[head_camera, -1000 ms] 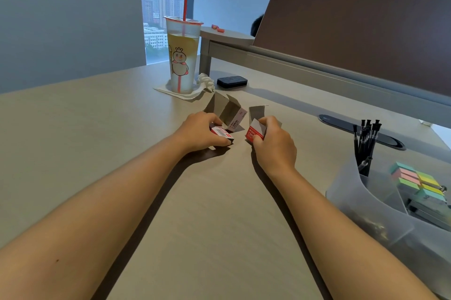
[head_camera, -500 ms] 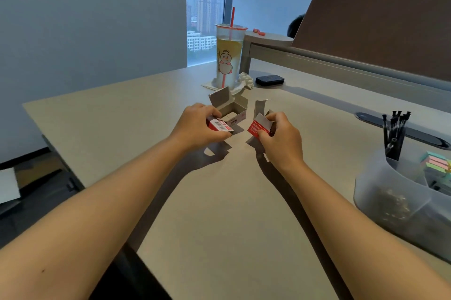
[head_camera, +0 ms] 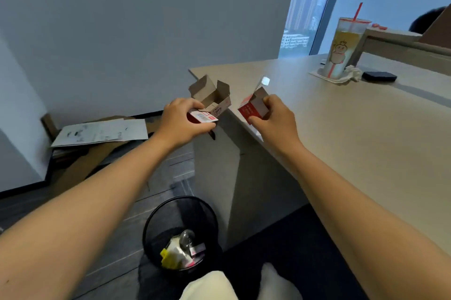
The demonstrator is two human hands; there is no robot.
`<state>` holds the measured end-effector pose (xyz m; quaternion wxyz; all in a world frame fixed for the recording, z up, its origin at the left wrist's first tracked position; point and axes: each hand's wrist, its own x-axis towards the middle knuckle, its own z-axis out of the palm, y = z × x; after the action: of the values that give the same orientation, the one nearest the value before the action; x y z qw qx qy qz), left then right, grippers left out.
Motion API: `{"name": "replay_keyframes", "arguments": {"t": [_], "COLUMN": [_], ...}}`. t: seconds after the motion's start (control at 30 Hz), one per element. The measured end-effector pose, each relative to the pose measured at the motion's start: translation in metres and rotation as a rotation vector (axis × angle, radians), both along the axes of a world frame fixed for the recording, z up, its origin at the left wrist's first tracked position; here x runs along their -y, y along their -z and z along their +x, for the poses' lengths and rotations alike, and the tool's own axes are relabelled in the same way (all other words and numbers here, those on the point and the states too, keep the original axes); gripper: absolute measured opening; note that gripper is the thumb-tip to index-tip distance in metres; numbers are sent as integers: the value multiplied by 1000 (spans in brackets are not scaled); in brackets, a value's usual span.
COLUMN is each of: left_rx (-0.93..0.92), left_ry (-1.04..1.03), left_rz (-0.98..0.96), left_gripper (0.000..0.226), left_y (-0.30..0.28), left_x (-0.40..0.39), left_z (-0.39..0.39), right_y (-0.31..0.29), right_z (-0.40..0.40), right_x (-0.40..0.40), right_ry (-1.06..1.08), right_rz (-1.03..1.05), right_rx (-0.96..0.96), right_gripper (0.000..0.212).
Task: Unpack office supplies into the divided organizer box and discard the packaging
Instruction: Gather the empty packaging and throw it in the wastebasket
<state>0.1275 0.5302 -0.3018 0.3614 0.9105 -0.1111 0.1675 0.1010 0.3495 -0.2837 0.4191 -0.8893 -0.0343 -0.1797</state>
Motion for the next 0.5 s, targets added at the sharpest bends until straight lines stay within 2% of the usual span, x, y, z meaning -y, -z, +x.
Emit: {"name": "replay_keyframes", "arguments": {"t": [0.2, 0.37, 0.5], "left_rx": [-102, -272, -405], "left_ry": [-108, -156, -170], "left_rz": [-13, -29, -12], "left_gripper": [53, 54, 48], "left_y": [41, 112, 173], "left_x": [-77, -101, -105], "left_z": [-38, -51, -40], "right_y": [37, 108, 164], "right_z": [-25, -31, -14], "right_x": [-76, -95, -96], "right_ry": [-204, -220, -212], "right_rz": [24, -15, -44], "right_rx": [-110, -309, -429], "right_gripper": [37, 24, 21]}}
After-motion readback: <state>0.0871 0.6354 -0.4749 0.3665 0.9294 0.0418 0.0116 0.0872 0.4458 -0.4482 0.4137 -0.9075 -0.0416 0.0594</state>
